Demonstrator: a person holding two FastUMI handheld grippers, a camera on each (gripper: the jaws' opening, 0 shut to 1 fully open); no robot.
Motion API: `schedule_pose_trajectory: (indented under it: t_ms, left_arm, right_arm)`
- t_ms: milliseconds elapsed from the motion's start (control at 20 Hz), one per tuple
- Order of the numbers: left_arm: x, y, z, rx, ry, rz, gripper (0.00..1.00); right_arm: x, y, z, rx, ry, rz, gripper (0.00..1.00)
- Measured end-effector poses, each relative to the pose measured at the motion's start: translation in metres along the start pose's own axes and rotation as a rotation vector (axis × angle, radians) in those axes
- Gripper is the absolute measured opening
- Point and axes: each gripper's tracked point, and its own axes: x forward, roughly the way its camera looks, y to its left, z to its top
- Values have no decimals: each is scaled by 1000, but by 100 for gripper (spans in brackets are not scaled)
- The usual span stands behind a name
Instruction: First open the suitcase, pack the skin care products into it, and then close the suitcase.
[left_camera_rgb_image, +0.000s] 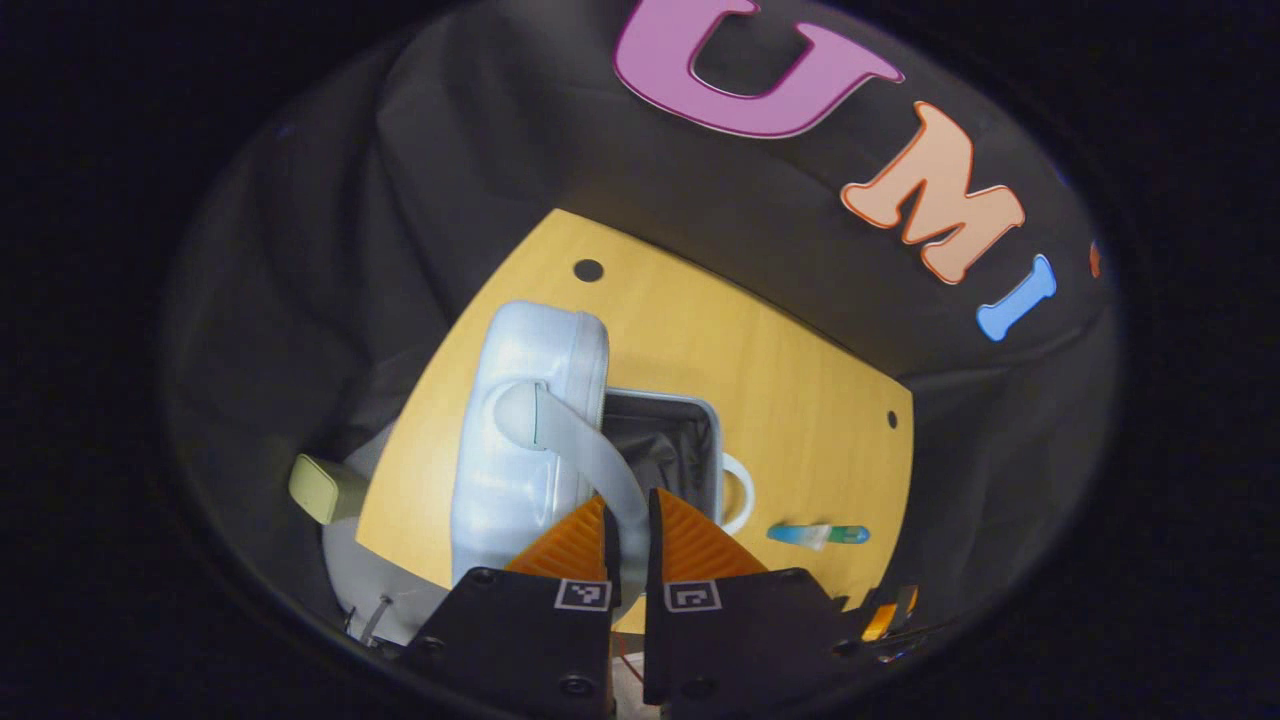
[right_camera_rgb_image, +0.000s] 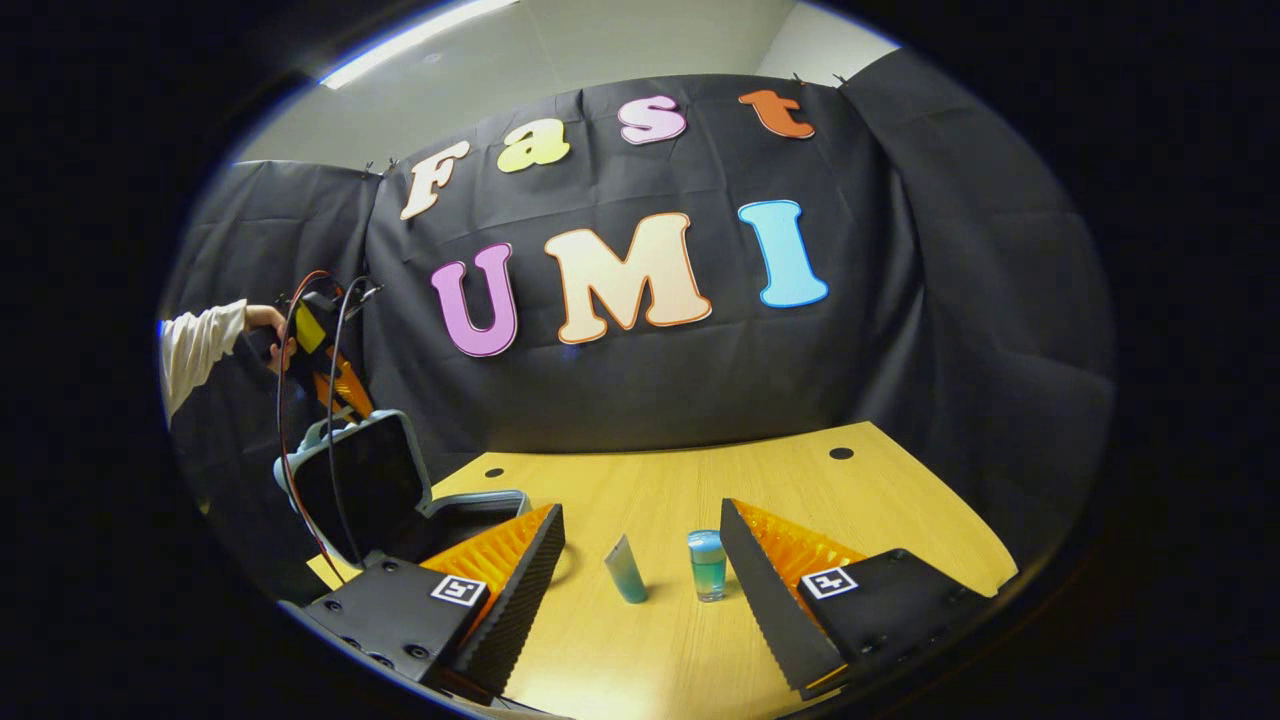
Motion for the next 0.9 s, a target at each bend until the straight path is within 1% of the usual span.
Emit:
schedule_pose_trajectory:
  t_ms: [200, 300, 450, 600, 750, 900]
  left_arm:
    - [-4, 100, 12, 68, -67, 200, 5]
    - [-2, 146, 10, 52, -74, 254, 5]
    - [16, 200, -5, -29, -57, 288, 4]
    - [43, 247, -32, -26, -42, 290, 3]
    - [65, 281, -60, -10, 3, 309, 3]
    - [88, 295, -81, -47, 30, 313, 3]
  right_arm:
    - [8, 11, -5, -1, 5, -7, 98]
    - [13, 18, -7, 4, 11, -10, 98]
    - [16, 25, -11, -10, 19, -19, 98]
    - [17, 31, -14, -23, 29, -28, 98]
    - [15, 34, -19, -44, 39, -42, 98]
    - [13, 37, -26, -54, 56, -54, 98]
